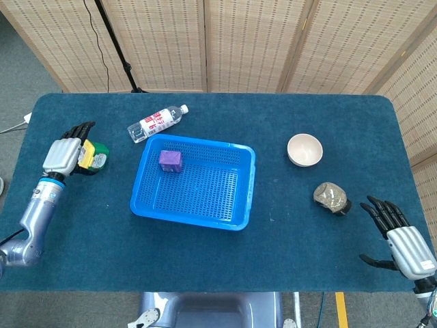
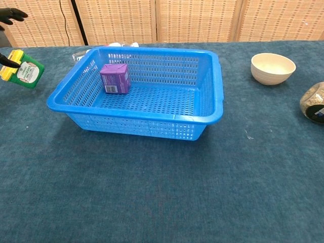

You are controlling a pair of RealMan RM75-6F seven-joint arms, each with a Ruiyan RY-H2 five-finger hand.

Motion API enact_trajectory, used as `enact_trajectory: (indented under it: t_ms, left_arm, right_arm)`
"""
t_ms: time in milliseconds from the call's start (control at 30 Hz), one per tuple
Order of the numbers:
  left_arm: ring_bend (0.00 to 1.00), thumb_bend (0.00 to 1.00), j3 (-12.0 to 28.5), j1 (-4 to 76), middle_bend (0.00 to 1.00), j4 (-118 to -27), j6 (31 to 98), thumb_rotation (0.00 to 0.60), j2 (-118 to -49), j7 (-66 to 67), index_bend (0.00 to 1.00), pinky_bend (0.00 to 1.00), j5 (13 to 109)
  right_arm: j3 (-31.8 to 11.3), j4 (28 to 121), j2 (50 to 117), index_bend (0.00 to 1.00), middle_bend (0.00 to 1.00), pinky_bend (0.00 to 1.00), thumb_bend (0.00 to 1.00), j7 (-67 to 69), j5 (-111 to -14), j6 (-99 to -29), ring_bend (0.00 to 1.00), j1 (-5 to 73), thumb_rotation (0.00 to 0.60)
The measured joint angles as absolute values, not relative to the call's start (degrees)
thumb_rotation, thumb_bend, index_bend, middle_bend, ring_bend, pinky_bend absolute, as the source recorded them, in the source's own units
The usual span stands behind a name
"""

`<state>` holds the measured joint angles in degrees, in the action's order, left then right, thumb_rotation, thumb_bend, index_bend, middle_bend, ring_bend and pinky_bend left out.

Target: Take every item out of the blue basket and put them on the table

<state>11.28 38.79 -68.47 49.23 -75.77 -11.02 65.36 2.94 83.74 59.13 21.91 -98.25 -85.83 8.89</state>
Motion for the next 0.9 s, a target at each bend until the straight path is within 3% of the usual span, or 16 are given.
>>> enact_trajectory:
  t_ms: [133, 300, 400, 533, 900]
  left_arm:
    - [0.0, 0.0, 10.49, 38.51, 0.0, -69.39, 51.7, 0.6, -75.32, -18.74, 0.0, 0.01, 73.89]
    - [0.0, 0.0, 9.25, 38.42, 0.0, -75.04, 58.83, 0.6, -73.54, -21.2, 0.01, 0.1, 84.26]
    - [0.02, 0.05, 8.82, 38.94, 0.0, -79.84, 59.54, 0.6, -72.83, -18.71, 0.07, 0.15, 85.98]
    - [0.07, 0.11, 9.02, 40.52, 0.0, -83.97, 57.39, 0.6, -73.47, -11.11, 0.14, 0.17, 84.78]
    - [0.07, 0.1, 12.46, 48.65, 0.0, -82.33, 48.03, 0.6, -84.34, 10.6, 0.14, 0.17, 67.88]
  right_arm:
    - [2.86, 83.76, 59.03, 0.0, 0.01, 0.05, 0.0, 22.17, -98.07, -85.95, 0.0, 8.84, 0.6]
    - [2.6, 83.6, 58.73, 0.0, 0.01, 0.05, 0.0, 23.18, -97.62, -86.35, 0.0, 8.69, 0.6]
    - [2.48, 83.39, 58.53, 0.0, 0.01, 0.05, 0.0, 23.9, -97.44, -86.52, 0.0, 8.65, 0.6]
    - [2.32, 82.99, 58.43, 0.0, 0.01, 0.05, 0.0, 24.71, -97.09, -86.42, 0.0, 8.7, 0.6]
    - [1.77, 81.88, 58.76, 0.0, 0.01, 0.05, 0.0, 25.8, -95.31, -84.54, 0.0, 9.28, 0.6]
